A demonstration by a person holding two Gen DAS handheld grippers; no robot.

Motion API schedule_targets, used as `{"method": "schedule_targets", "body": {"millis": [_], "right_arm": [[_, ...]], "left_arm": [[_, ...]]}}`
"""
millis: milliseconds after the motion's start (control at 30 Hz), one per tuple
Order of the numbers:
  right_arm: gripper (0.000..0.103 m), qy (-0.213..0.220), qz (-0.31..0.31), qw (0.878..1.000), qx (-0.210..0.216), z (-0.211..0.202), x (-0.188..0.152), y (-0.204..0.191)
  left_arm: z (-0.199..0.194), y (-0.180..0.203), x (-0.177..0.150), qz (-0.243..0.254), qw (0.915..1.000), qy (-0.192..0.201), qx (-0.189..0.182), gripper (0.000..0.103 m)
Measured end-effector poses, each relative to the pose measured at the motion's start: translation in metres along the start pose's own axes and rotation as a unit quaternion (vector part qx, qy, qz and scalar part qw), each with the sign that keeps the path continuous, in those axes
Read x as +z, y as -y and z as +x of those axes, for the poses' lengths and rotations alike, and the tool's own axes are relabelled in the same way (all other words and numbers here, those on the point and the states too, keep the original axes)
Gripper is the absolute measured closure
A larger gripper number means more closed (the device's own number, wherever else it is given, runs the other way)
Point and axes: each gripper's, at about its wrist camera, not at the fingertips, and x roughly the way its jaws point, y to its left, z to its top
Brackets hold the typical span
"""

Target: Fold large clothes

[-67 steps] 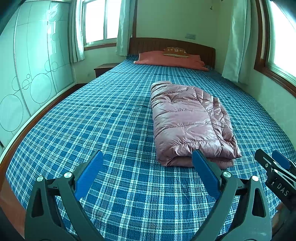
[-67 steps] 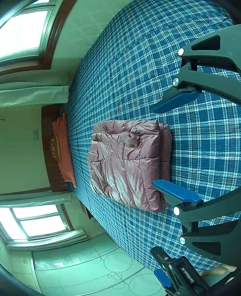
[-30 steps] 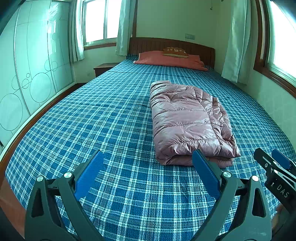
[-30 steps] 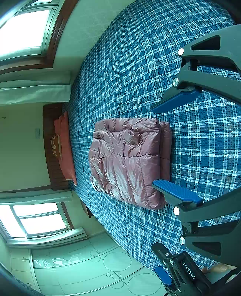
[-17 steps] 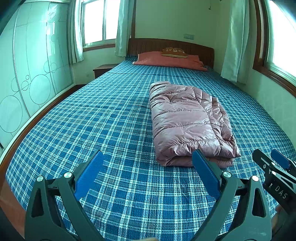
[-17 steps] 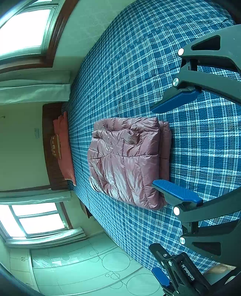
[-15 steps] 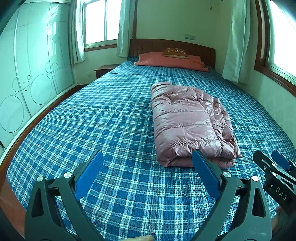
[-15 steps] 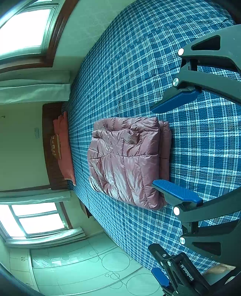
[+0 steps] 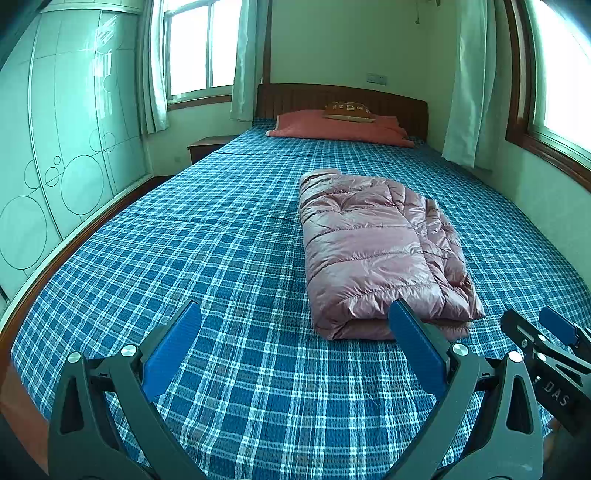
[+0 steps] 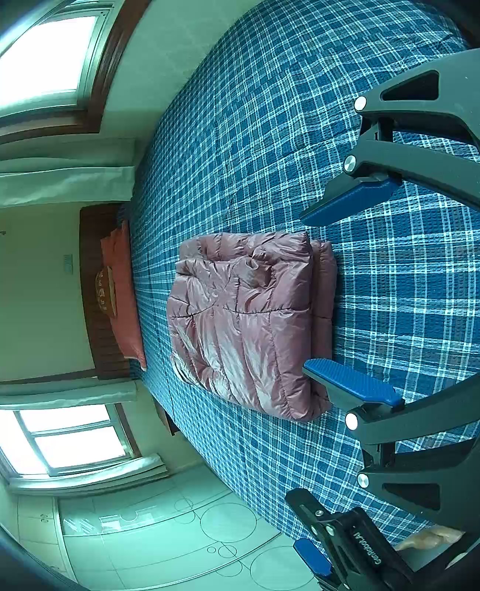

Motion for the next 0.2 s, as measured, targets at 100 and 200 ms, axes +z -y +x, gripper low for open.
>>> {"method": "schedule_targets", "body": {"millis": [100,200], "right_arm": [[0.03,0.0,0.002,1.0,-0.001,0.002,-0.001,0.004],[0.03,-0.002,0.007,1.0,-0.006,0.007,-0.001,0.011]], "left_arm": [[0.01,-0.003,0.0,-0.008,0.9999,-0.01,0.002,0.002],[0.021,-0.008,-0.002,-0.01,0.9997,-0.021,0.006,0.002]]}}
